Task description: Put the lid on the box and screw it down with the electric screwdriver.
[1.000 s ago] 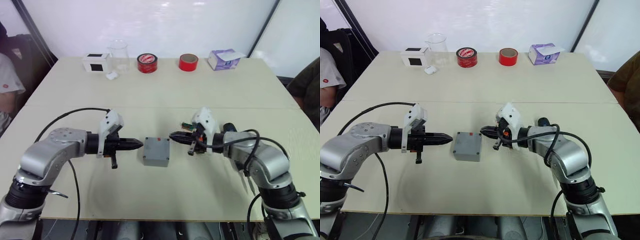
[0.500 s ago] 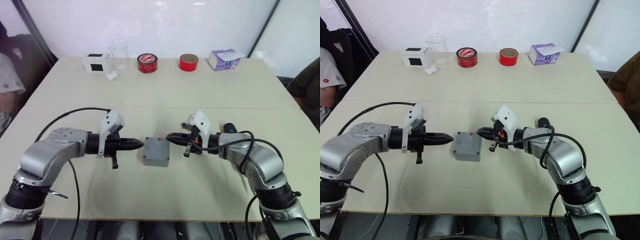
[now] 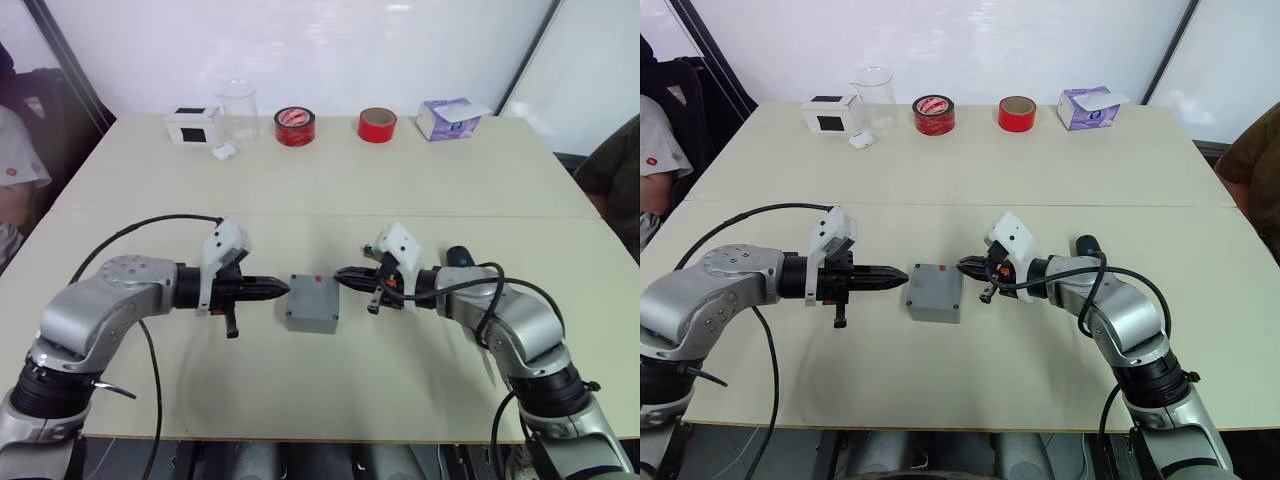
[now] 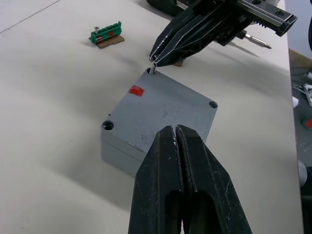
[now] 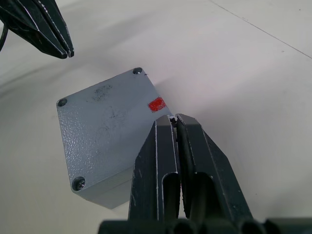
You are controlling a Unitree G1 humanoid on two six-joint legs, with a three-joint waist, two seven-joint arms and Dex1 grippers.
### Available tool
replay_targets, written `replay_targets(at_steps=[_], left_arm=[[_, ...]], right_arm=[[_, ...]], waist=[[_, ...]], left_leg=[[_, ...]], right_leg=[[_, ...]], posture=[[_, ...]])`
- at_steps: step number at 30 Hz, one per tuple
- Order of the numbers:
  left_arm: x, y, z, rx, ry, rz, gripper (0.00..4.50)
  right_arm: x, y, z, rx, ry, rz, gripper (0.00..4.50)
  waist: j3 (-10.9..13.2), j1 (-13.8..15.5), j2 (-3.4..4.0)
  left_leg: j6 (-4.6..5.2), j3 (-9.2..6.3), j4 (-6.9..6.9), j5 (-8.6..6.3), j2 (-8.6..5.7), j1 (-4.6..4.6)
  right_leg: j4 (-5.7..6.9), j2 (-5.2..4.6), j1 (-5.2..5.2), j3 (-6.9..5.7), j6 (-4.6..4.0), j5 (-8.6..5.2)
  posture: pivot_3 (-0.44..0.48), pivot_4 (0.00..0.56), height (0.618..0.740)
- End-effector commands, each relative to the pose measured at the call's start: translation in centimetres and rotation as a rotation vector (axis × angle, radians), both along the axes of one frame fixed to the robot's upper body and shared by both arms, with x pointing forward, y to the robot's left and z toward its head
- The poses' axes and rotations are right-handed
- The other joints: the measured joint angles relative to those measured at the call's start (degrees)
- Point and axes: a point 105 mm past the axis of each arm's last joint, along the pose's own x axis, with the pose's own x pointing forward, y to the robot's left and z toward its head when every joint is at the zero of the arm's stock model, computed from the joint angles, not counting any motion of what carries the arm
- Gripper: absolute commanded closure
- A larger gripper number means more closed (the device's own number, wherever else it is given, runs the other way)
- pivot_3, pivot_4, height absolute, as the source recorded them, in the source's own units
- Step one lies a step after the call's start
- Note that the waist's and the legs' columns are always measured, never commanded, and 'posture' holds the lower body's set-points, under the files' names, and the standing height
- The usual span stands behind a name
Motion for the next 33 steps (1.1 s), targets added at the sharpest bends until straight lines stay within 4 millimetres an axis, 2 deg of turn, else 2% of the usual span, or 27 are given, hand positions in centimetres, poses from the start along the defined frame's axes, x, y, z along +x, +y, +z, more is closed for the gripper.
replay_targets(at_steps=[1, 14, 17, 19, 25, 31, 32, 33], left_arm=[[-0.3, -0.6, 0.9, -0.008, -0.036, -0.035, 4.5], [-0.3, -0.7, 0.9, -0.013, -0.036, -0.034, 4.5], [-0.2, -0.7, 1.0, -0.015, -0.035, -0.034, 4.5], [-0.3, -0.7, 1.1, -0.018, -0.035, -0.035, 4.5], [-0.2, -1.0, 1.2, -0.03, -0.034, -0.047, 4.5], [0.1, -1.6, 2.6, -0.094, -0.06, -0.066, 4.5], [-0.1, -1.8, 2.7, -0.093, -0.062, -0.087, 4.5], [-0.3, -2.0, 2.7, -0.082, -0.065, -0.115, 4.5]], right_arm=[[0.0, 0.1, 0.3, 0.003, -0.031, 0.007, 4.43], [0.1, 0.0, -0.3, -0.017, -0.013, 0.006, 4.43], [0.1, -0.1, -0.4, -0.018, -0.01, 0.003, 3.68], [0.2, -0.2, -0.3, -0.018, -0.011, 0.0, 2.99], [0.8, -1.0, 0.5, -0.012, -0.028, -0.033, 0.58], [1.9, -3.5, 4.6, 0.156, 0.009, -0.152, 0.58], [2.0, -4.7, 5.6, 0.168, 0.021, -0.185, 0.58], [2.3, -6.1, 6.3, 0.161, 0.046, -0.239, 0.28]], waist=[[0.0, 0.01, 0.0], [0.0, 0.01, 0.0], [0.0, 0.0, 0.0], [0.0, -0.01, 0.0], [0.0, 0.03, 0.0], [0.0, 0.05, 0.0], [0.0, 0.08, 0.0], [0.0, 0.11, 0.0]], left_leg=[[0.0, 0.0, 0.0, 0.0, 0.0, 0.0], [0.0, 0.01, 0.0, 0.0, 0.0, 0.0], [0.0, 0.0, 0.0, 0.0, 0.0, 0.0], [0.0, 0.01, 0.0, 0.0, 0.0, 0.0], [0.0, 0.01, 0.0, 0.0, 0.0, 0.0], [0.0, 0.0, 0.0, 0.0, 0.0, -0.01], [0.0, -0.01, 0.0, 0.0, 0.0, 0.0], [0.0, -0.01, 0.0, 0.0, 0.0, -0.01]], right_leg=[[0.0, 0.0, 0.0, 0.0, 0.0, 0.0], [0.0, 0.0, 0.0, 0.0, 0.0, 0.0], [0.0, 0.01, 0.0, 0.0, 0.0, 0.0], [0.0, 0.01, 0.0, 0.0, 0.0, 0.0], [0.0, 0.0, 0.0, 0.0, 0.0, 0.0], [0.0, 0.0, 0.0, 0.0, 0.0, 0.0], [0.0, 0.0, 0.01, 0.0, 0.0, 0.01], [0.0, 0.0, 0.0, 0.0, 0.0, 0.01]], posture=[[0.0, 0.15, 0.74], [0.0, 0.15, 0.74], [0.0, 0.15, 0.74], [0.0, 0.15, 0.74], [0.0, 0.15, 0.74], [0.0, 0.15, 0.74], [0.0, 0.15, 0.74], [0.0, 0.15, 0.74]])
